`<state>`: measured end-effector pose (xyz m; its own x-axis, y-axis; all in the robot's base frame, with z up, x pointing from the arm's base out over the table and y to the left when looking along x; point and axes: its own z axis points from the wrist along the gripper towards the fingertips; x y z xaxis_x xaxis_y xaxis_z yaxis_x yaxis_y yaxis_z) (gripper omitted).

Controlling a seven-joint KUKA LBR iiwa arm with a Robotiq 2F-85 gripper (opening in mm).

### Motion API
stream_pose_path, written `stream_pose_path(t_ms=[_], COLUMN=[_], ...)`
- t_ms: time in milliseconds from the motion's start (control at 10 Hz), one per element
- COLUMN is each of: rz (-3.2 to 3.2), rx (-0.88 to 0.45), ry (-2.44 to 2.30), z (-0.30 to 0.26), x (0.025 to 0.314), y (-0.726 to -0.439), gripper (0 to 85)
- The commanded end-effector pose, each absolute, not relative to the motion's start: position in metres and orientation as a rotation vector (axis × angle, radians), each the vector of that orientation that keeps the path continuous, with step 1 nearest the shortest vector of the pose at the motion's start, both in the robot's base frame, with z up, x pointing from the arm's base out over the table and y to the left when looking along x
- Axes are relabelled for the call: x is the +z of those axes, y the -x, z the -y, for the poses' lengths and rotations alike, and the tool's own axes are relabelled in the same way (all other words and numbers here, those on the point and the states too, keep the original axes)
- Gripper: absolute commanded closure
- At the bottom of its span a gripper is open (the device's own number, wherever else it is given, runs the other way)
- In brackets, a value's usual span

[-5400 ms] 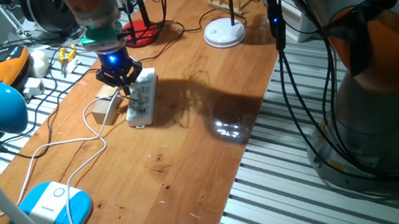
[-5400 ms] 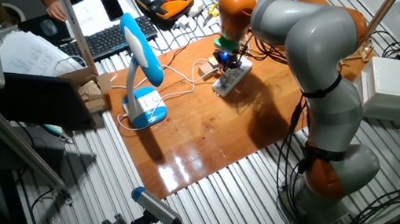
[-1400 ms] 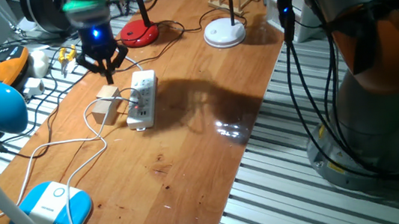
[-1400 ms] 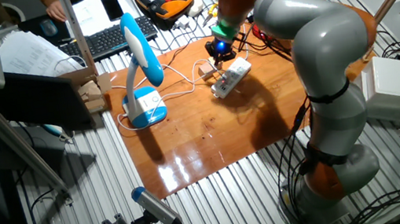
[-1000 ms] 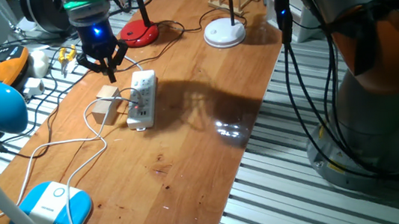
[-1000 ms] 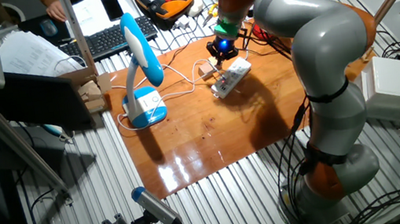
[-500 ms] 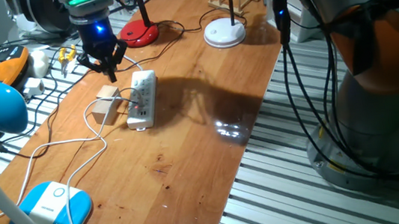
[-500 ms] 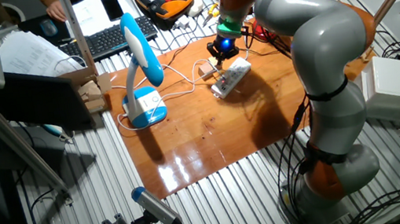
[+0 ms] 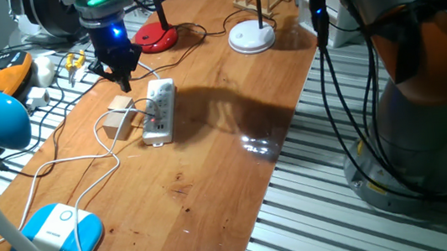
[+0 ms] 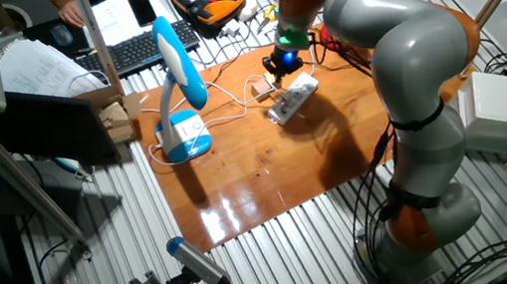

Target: Plug in the power cord of the desk lamp, turn on the socket, and light up the desk lamp

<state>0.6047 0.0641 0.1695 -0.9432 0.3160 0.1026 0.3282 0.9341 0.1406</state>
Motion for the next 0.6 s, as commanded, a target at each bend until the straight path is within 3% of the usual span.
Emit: stream_pose_path(t_ms=[0,200,500], rz=[3.015,2.993,3.002], rx=[-0.245,-0.218,-0.327], ry=[0.18,0.163,0.168], z=[-0.064,-0.112,-0.156], x=[0.17,0.182,0.179], y=[-0.605,-0.616,-0.616], gripper=[85.0,85.0,85.0])
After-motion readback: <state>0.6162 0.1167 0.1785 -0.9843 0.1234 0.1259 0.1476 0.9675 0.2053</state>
